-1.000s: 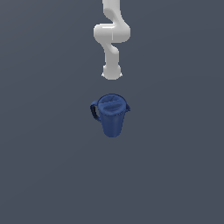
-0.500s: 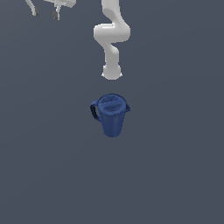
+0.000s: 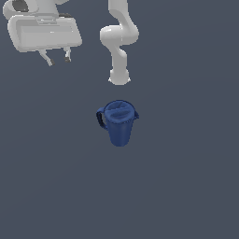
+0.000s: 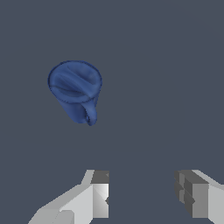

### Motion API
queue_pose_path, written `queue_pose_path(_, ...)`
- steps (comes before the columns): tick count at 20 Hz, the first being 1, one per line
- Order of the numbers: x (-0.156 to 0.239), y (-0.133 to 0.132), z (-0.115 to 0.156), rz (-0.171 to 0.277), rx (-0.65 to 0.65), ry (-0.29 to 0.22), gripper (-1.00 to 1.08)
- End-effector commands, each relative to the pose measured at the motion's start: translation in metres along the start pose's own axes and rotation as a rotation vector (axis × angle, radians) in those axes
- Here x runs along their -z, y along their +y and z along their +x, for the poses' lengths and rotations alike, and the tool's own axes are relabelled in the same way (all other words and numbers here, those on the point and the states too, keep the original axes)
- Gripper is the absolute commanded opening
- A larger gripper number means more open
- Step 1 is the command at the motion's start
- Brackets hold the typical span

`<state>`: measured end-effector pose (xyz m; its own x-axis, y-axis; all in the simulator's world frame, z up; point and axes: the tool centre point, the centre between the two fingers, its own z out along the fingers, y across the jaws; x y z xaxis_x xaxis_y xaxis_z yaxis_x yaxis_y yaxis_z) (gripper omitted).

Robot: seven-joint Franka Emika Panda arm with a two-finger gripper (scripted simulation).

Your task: Pick up the object and move it to a goal position.

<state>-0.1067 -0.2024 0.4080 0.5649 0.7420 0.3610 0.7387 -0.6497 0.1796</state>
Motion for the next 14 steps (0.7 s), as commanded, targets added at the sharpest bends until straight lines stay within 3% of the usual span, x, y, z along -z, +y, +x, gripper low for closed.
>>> queue_pose_path(1,-0.037,-0.003,0.003,0.045,0.04,0.002,0.28)
queue_pose_path(8,-0.127,-0.027,0.018,0.159,0.14,0.001,0.28)
queue_pose_path(14,-0.173,-0.047,0.03,0.22,0.199,-0.003,0.28)
